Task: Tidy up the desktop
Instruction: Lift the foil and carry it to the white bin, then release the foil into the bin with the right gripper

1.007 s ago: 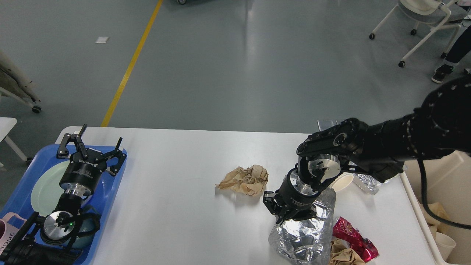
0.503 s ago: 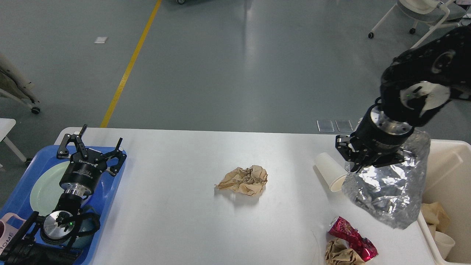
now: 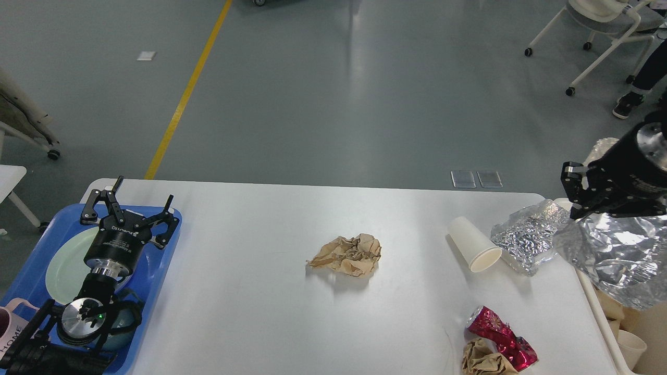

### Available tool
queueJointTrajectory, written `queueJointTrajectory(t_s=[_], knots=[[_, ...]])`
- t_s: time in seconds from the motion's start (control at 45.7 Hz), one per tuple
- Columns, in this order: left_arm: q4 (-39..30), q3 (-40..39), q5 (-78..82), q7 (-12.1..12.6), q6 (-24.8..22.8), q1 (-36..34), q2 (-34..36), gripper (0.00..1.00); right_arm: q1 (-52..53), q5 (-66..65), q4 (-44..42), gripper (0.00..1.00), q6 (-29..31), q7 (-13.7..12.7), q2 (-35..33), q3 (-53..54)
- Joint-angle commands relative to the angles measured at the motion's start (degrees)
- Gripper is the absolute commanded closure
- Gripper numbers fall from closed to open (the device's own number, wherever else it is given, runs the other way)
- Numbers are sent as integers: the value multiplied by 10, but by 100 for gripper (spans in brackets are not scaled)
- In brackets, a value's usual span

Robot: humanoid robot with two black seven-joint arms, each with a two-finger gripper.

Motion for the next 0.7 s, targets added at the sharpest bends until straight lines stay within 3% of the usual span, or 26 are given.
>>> queueJointTrajectory(t_s=[0.0,0.153,0.306,0.525,0.679], knots=[[0,0,0,0,0,0,0,3,-51,-38,-52,100,-1,-12,-63,-2],[0,0,0,0,0,1,0,3,-139,-69,-166,100,-13,-14,-151,5],[0,0,0,0,0,1,0,3,-282,-61,-291,100,-87,-14,-218,66],[0,0,0,0,0,1,0,3,-538,-60,-417,100,-223,-14,-245,238],[0,0,0,0,0,0,0,3,-728,-58,-547,100,-307,-13,-191,355]])
